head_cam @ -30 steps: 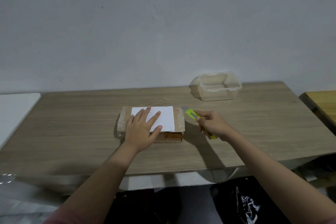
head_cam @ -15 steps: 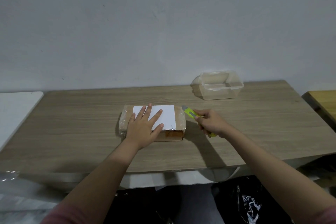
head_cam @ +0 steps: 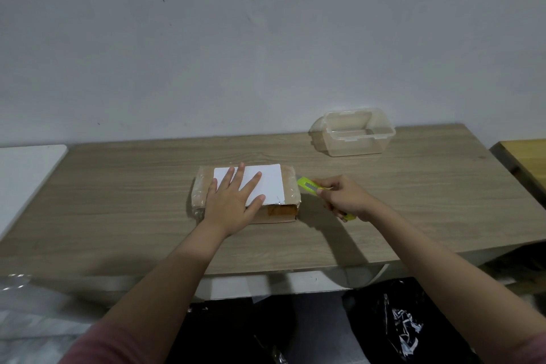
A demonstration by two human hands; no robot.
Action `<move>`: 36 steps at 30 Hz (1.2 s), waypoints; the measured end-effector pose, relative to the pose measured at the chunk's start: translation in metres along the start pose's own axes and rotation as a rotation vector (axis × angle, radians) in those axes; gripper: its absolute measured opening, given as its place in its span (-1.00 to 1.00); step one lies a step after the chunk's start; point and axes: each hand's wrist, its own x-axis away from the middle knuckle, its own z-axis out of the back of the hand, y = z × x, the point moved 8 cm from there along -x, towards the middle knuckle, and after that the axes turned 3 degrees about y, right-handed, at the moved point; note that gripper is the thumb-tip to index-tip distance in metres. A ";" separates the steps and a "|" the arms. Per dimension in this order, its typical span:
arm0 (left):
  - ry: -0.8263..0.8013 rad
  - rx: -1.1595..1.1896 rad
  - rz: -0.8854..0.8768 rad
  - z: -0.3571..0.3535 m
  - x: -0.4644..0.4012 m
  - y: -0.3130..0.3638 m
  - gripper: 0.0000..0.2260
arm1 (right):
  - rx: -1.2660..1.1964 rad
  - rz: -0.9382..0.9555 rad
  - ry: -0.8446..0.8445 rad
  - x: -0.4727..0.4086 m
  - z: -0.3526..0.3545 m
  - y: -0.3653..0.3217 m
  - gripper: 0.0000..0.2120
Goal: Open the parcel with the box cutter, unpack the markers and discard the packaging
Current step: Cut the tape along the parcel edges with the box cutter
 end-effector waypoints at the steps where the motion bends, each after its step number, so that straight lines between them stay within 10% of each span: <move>1: 0.003 0.000 0.002 0.000 0.000 0.000 -0.37 | -0.009 0.003 -0.005 0.002 0.000 0.001 -0.64; 36: -0.147 0.042 0.164 0.000 0.000 0.012 -0.48 | -0.709 -0.151 0.231 0.063 -0.053 0.025 -0.69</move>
